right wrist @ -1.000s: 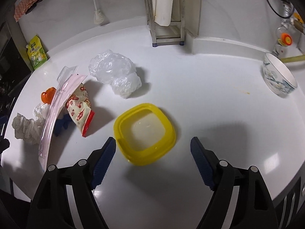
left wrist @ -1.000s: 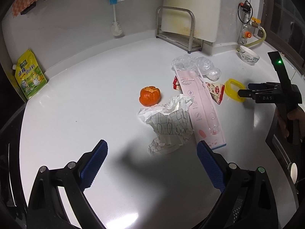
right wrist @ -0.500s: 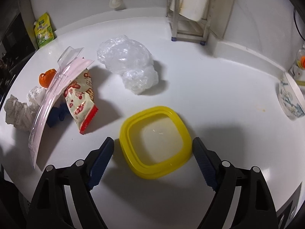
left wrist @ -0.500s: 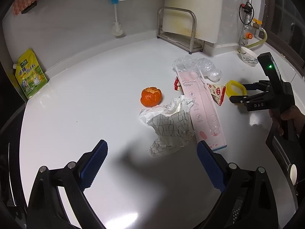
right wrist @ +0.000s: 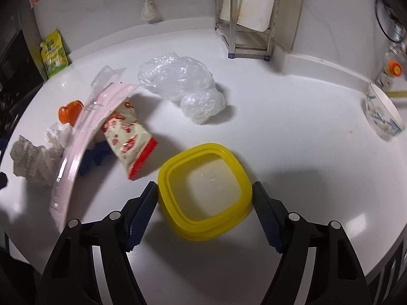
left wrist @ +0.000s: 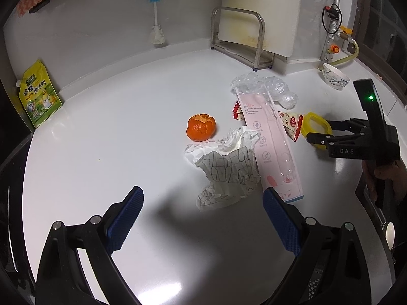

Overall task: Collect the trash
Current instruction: 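Grasp the white patterned paper with the left tool while the right tool grips the yellow container rim, then carry the paper in the left tool while the right tool carries the yellow container over the bin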

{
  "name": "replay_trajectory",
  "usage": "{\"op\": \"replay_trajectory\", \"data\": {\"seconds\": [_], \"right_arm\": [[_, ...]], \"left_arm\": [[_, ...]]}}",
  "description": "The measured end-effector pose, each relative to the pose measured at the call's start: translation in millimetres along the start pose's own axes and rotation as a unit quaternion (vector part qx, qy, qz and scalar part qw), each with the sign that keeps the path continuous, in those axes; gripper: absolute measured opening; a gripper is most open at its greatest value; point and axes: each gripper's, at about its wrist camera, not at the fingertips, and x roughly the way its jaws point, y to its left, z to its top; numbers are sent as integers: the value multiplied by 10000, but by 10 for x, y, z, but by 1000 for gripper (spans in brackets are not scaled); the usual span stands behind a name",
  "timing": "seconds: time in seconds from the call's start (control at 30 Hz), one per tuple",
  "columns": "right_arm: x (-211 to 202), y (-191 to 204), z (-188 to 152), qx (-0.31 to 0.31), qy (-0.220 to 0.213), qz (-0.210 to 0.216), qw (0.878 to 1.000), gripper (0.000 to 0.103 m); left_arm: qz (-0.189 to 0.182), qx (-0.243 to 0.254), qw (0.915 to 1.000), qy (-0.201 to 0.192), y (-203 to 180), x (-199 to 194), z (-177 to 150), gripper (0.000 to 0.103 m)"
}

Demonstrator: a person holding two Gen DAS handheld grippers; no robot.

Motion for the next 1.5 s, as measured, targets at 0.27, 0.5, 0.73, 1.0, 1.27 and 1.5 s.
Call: {"op": "replay_trajectory", "data": {"seconds": [0.27,0.5,0.73,1.0,1.27,1.5], "right_arm": [[-368,50,-242,854,-389,-25,9956,72],[-718,273,-476,1169,-629,-143,9910,72],[-872,460,-727,1525,-650,-257,9858,72],[-972,670,-928,1903,-570,-309,9796,72],[-1101,835,-1049,2135,-586,-381,9744,72],[-1232,921,-1102,2299,-639,-531,9696,72]], "left_arm": [[28,61,9999,-118,-76,97,51,93],[102,8,9999,-9,-109,352,102,93],[-37,33,10000,85,-117,436,88,54],[-321,150,9993,142,-109,367,99,24],[-417,183,9989,122,12,250,89,20],[-485,291,9984,-12,78,51,75,19]]}}
